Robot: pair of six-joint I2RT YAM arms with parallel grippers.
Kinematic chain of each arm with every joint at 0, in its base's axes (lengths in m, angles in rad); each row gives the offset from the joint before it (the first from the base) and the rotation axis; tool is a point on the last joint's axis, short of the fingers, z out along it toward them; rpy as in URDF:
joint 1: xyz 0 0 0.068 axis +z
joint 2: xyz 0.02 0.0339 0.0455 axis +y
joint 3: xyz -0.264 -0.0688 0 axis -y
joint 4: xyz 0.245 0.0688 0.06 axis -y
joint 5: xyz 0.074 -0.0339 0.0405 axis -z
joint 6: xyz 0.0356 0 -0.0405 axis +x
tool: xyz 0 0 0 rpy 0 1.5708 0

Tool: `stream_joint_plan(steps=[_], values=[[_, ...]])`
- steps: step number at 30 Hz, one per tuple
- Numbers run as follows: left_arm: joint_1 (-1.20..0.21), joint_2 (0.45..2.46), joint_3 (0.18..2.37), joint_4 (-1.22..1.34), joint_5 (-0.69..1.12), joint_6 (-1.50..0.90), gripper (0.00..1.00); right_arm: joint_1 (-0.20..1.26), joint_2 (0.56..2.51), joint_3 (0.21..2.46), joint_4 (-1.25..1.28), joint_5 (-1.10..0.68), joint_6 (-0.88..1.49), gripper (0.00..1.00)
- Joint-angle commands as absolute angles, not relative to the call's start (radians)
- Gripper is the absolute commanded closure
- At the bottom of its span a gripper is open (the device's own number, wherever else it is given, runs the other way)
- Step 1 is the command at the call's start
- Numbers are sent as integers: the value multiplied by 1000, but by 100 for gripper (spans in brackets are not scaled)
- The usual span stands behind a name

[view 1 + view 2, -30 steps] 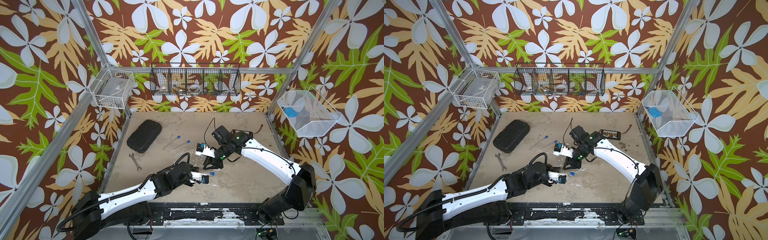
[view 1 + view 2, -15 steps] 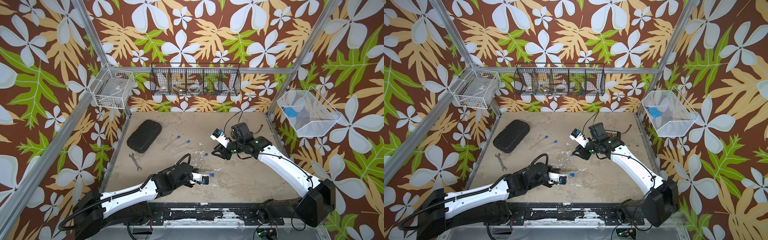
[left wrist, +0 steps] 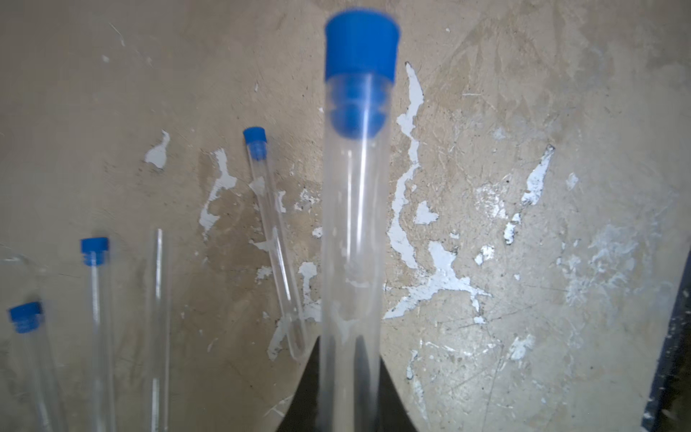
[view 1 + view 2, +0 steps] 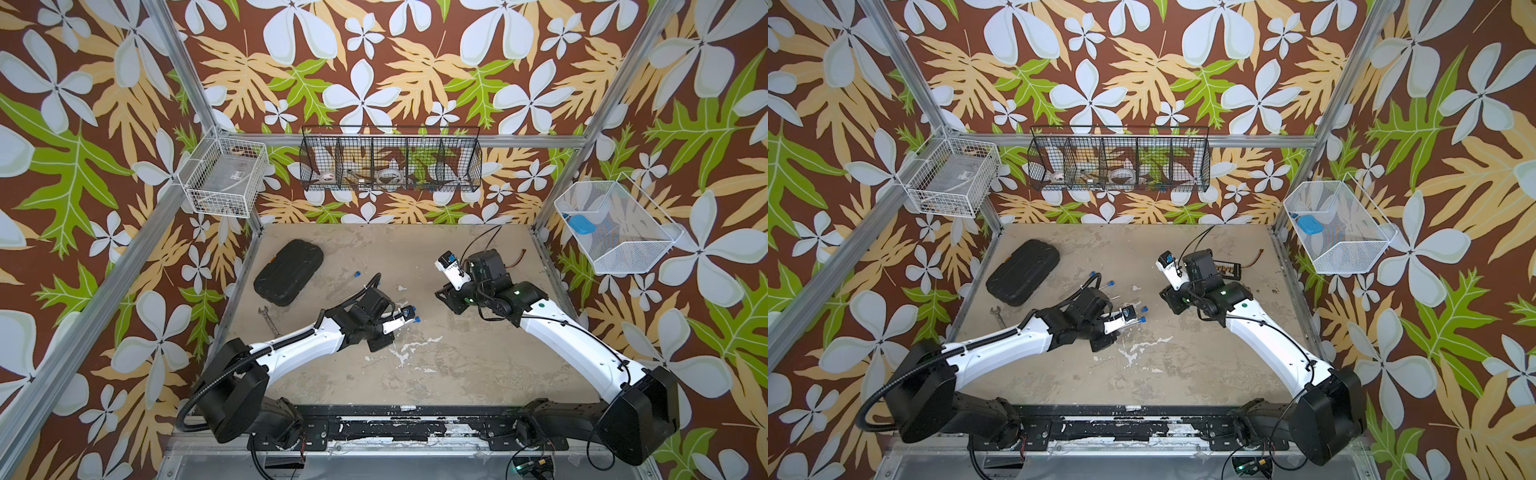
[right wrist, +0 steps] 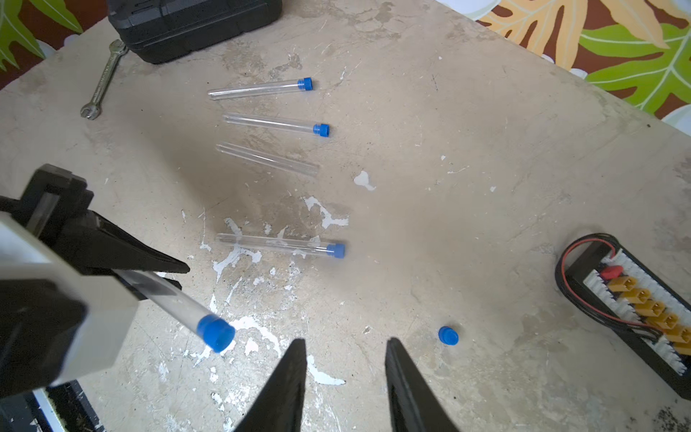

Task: Insert stoppers into test tubes
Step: Place the test tube at the center of the board.

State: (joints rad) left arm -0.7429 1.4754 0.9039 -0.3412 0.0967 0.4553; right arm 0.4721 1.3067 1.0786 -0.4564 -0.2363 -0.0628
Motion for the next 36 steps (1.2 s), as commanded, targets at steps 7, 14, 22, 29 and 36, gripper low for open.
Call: stream_joint_plan(steps=[7, 14, 22, 29, 36], values=[[-667, 1620, 1023, -414, 55, 359, 100, 472, 1285, 1058, -416, -220, -46, 63], [-624, 1755, 1152, -449, 31, 446, 100, 472, 1285, 1048, -420, -230, -62, 63], [-580, 1926, 1340, -549, 44, 474, 99, 472, 1300, 1057, -430, -243, -90, 63], [-575, 2000, 1407, -628, 113, 459, 97, 473, 1310, 1069, -444, -247, -106, 64], [-575, 2033, 1394, -632, 93, 449, 94, 473, 1310, 1071, -445, -235, -105, 64]])
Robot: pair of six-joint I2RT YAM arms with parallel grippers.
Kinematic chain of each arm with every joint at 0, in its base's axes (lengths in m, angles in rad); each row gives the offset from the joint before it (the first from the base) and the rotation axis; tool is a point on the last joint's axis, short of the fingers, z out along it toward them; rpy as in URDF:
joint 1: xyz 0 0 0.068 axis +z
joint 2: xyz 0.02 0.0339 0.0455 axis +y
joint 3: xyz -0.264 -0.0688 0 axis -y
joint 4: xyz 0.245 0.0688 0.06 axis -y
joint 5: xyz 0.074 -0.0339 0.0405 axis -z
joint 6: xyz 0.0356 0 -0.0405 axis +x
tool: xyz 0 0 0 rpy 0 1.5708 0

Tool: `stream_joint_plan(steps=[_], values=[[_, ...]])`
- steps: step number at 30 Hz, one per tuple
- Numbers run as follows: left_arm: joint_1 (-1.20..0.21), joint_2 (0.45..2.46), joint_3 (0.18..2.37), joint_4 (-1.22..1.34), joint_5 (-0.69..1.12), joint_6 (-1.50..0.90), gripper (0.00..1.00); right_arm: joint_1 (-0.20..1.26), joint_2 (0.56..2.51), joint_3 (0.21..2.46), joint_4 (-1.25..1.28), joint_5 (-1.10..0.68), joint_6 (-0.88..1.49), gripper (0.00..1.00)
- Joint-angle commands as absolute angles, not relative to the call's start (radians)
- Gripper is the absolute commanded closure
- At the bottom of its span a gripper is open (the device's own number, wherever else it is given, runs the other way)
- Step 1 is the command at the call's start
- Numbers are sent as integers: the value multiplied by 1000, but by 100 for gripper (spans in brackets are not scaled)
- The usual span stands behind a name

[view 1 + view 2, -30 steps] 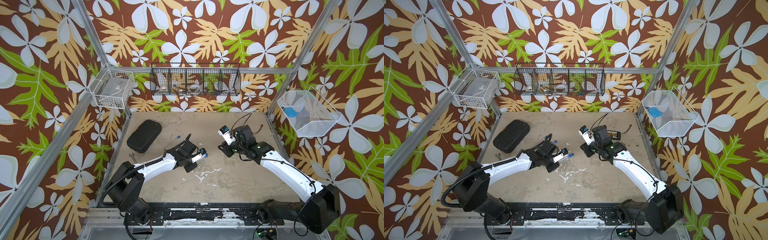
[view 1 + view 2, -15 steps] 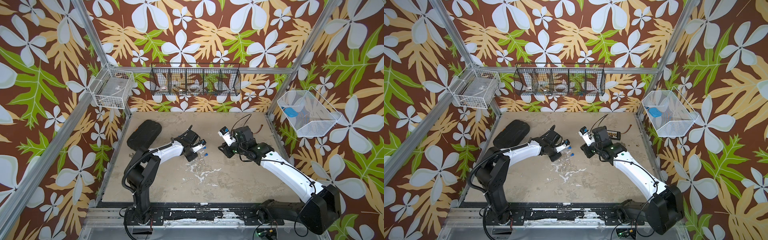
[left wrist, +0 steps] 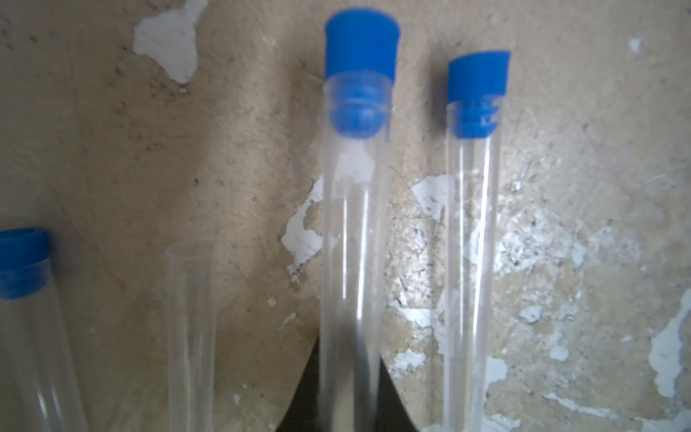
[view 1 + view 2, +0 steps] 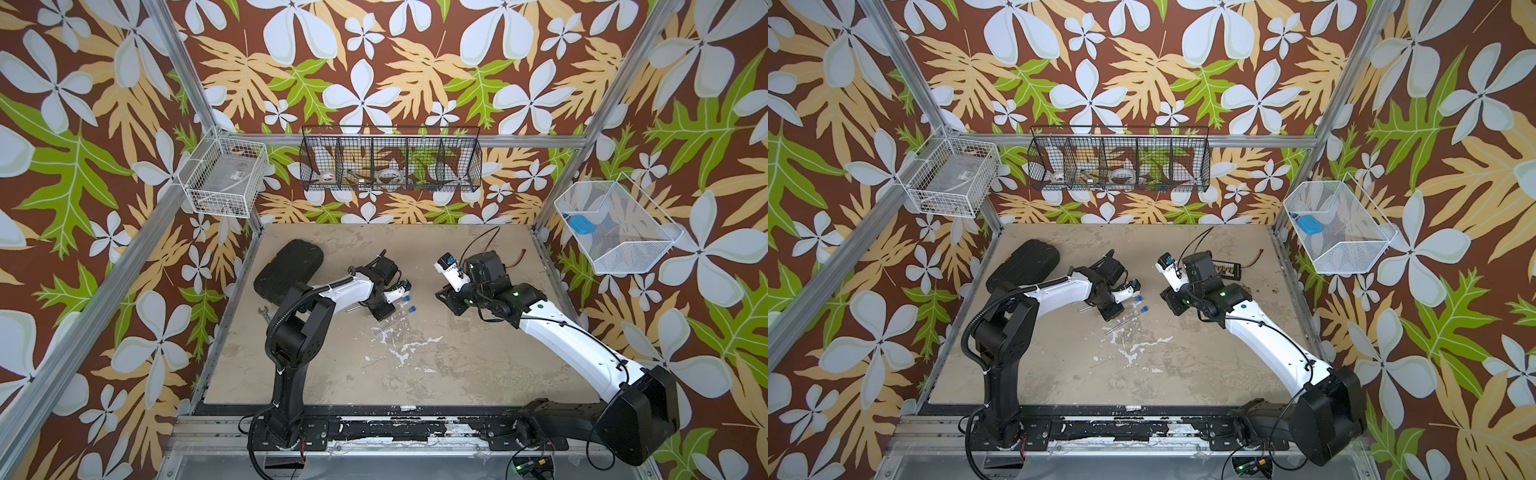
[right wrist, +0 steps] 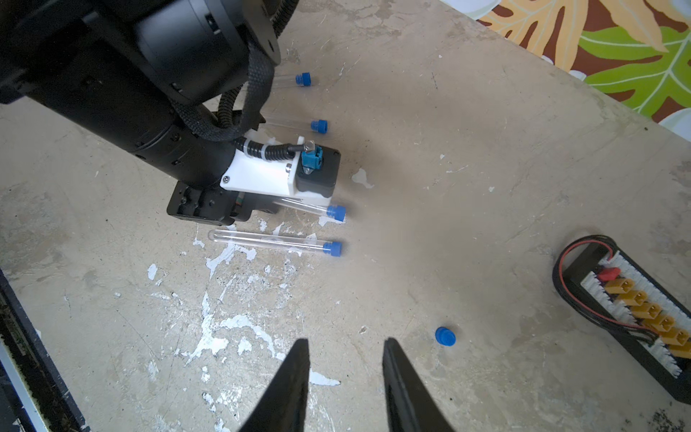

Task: Insert stoppers into test tubes
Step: Place the test tube at the center of the board.

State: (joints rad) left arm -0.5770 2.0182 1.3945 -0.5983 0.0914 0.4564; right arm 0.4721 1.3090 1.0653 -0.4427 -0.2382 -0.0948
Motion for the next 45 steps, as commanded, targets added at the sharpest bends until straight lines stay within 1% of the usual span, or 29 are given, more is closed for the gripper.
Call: stream_joint_plan(steps=[1, 8, 24, 29, 32, 39, 45], values=[[-576, 2034, 1394, -629, 91, 447, 93, 472, 1309, 1069, -445, -236, -108, 64], [-575, 2038, 1376, -623, 73, 449, 83, 472, 1306, 1058, -444, -230, -103, 65], [-560, 2036, 1390, -632, 81, 461, 75, 472, 1318, 1055, -438, -230, -103, 65], [-547, 1982, 1407, -633, 126, 440, 68, 473, 1315, 1055, -434, -230, -100, 65], [-547, 1907, 1415, -645, 108, 427, 65, 473, 1315, 1064, -428, -231, -89, 65], [-493, 1733, 1299, -621, 61, 436, 65, 472, 1336, 1092, -420, -243, -93, 65], [-419, 1724, 1237, -552, 71, 539, 65, 472, 1355, 1107, -424, -255, -115, 65]])
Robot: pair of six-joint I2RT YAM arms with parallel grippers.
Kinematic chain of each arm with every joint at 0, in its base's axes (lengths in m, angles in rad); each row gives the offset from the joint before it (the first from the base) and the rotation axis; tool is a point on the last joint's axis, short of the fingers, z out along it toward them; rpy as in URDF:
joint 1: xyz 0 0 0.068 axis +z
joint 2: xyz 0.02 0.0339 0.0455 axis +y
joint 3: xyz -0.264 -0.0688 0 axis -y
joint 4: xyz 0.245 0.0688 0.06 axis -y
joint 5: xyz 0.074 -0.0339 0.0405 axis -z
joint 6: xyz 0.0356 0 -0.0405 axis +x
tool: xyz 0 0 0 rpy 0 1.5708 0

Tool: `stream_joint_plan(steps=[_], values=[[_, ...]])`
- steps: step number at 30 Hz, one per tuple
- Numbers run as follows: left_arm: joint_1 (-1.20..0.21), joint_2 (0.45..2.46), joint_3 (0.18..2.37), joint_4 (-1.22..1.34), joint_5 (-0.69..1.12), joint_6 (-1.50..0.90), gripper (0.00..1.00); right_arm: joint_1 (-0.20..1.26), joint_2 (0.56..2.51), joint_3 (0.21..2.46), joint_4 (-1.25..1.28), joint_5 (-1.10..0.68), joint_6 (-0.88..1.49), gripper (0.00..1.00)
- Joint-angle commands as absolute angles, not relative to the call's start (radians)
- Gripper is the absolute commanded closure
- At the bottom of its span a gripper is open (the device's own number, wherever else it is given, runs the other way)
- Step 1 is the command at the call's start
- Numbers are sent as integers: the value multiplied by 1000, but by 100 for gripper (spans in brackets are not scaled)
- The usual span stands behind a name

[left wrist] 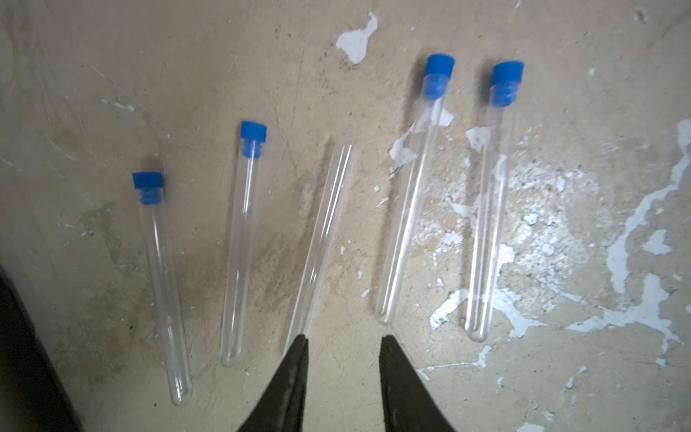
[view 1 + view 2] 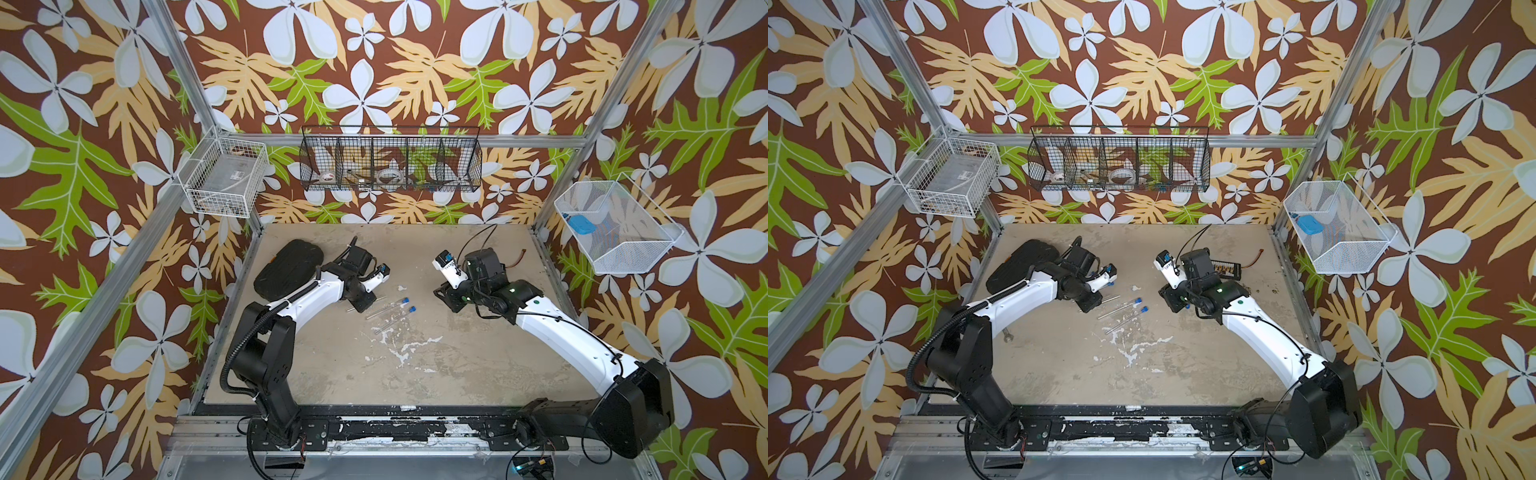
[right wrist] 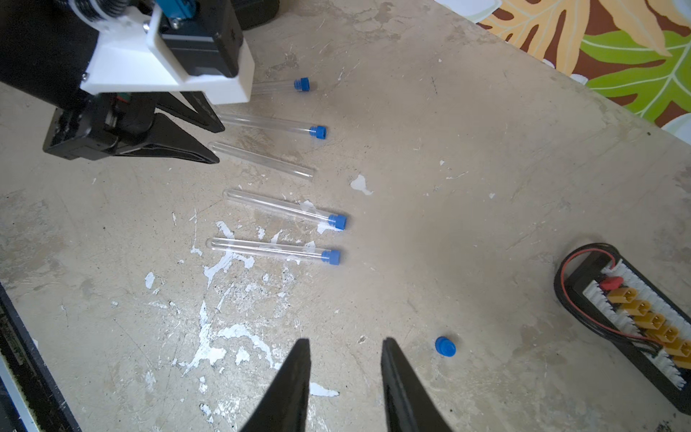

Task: Insert stoppers into test tubes
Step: Place the test tube at the center of the board, then pick up the test tube at the center of the board.

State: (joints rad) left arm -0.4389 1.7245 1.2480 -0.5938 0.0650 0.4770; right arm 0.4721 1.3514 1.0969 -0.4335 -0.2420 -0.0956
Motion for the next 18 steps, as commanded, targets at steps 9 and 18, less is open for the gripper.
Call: stream_joint_plan(steps=[9, 18], values=[[-365, 1813, 1284, -514, 150, 663, 64, 472, 1355, 1111, -441, -257, -118, 65], [-365, 1882, 1296, -526, 203, 662, 62, 473, 1367, 1126, -453, -255, -120, 65]])
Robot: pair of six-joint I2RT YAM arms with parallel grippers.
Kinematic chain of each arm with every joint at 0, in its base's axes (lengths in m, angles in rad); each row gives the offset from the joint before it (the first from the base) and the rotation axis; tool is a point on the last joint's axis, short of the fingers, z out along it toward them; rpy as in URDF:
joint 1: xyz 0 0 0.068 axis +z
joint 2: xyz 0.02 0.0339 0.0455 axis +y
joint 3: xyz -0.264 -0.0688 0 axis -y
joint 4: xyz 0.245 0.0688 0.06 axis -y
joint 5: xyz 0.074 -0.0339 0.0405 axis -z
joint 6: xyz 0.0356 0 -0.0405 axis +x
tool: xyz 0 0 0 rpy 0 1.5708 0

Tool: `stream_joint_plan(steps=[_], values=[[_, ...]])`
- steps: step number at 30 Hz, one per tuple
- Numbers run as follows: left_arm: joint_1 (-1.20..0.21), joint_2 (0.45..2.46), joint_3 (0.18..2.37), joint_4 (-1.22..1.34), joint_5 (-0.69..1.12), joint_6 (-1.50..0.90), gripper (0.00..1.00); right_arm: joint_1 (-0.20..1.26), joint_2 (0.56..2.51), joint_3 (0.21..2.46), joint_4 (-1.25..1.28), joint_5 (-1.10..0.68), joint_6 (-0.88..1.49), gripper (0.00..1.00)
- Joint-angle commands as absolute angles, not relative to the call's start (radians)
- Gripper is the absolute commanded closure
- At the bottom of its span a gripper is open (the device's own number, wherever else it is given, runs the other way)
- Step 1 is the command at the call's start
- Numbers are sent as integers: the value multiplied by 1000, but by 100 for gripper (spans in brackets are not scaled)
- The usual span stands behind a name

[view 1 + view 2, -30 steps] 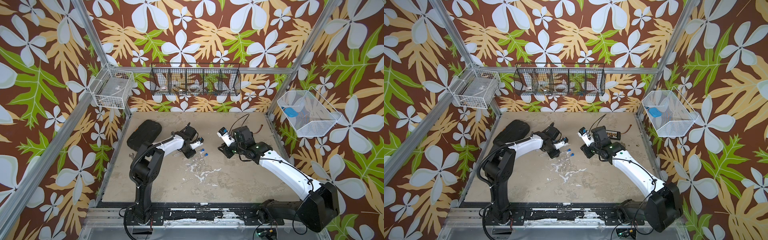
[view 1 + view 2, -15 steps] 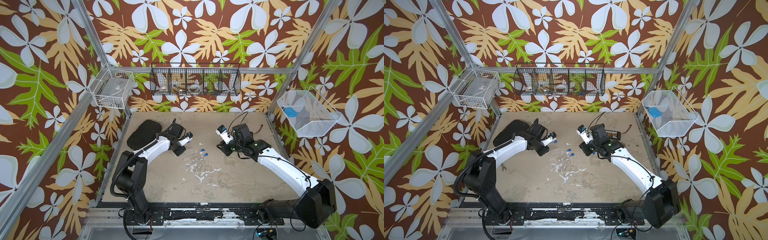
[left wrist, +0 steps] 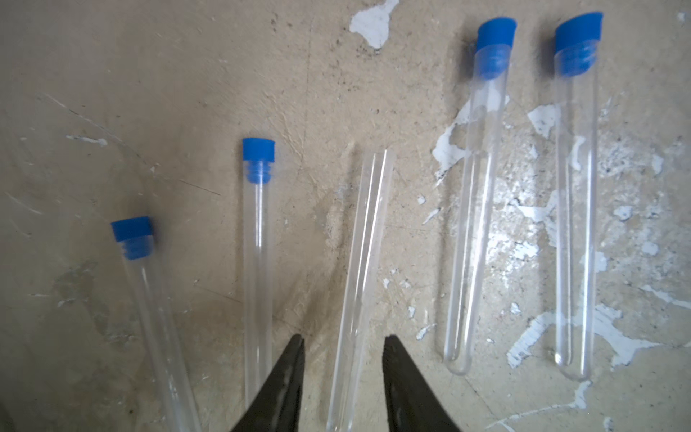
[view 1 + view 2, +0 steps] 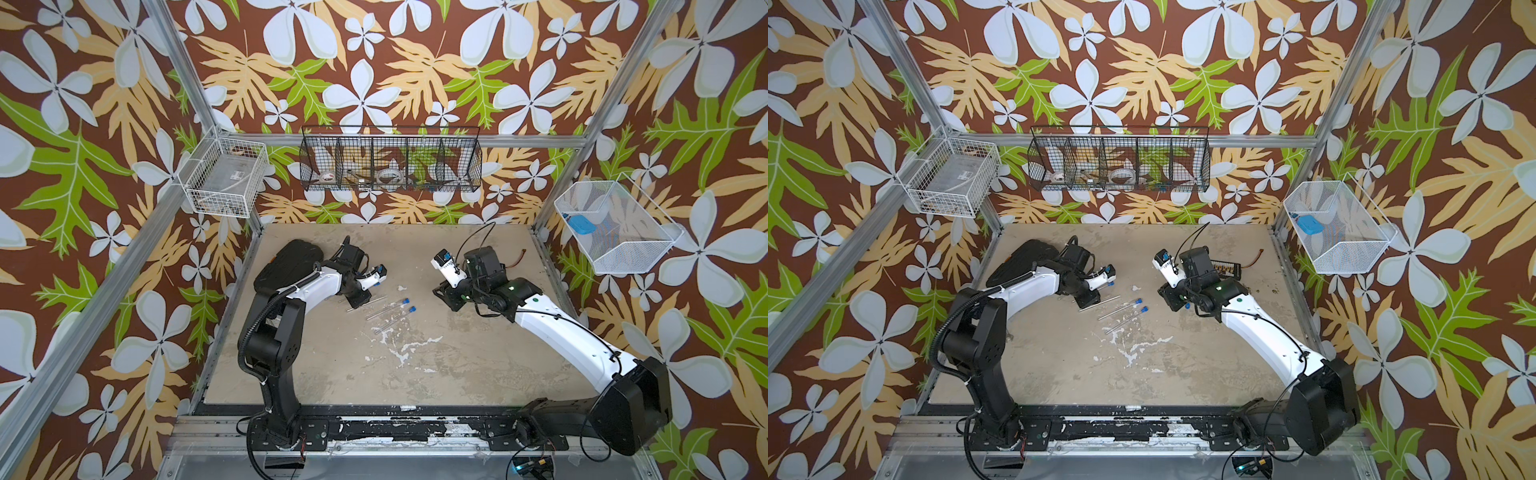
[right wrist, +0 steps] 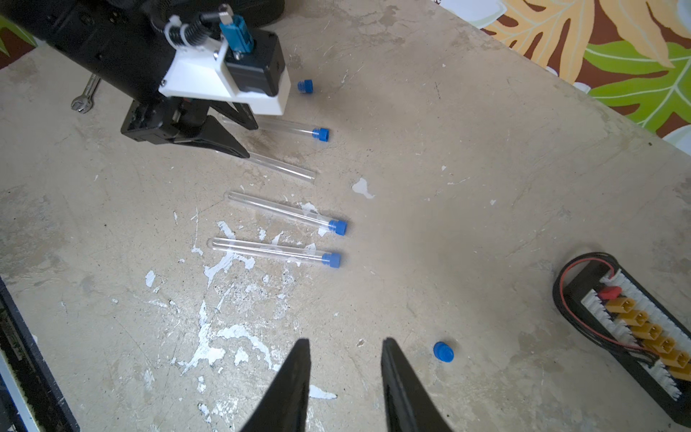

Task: Insert stoppers into test tubes
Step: Pick up the test tube at the center of the board.

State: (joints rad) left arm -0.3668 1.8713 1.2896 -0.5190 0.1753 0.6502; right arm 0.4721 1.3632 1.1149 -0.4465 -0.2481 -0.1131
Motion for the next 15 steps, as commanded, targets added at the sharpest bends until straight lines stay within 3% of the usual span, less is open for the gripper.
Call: stream_joint_plan(steps=[1, 15], values=[[-365, 1888, 1295, -525, 198, 662, 61, 472, 1370, 1129, -456, -255, -120, 65], [-368, 1968, 1300, -525, 161, 675, 63, 474, 1388, 1145, -468, -252, -119, 65]])
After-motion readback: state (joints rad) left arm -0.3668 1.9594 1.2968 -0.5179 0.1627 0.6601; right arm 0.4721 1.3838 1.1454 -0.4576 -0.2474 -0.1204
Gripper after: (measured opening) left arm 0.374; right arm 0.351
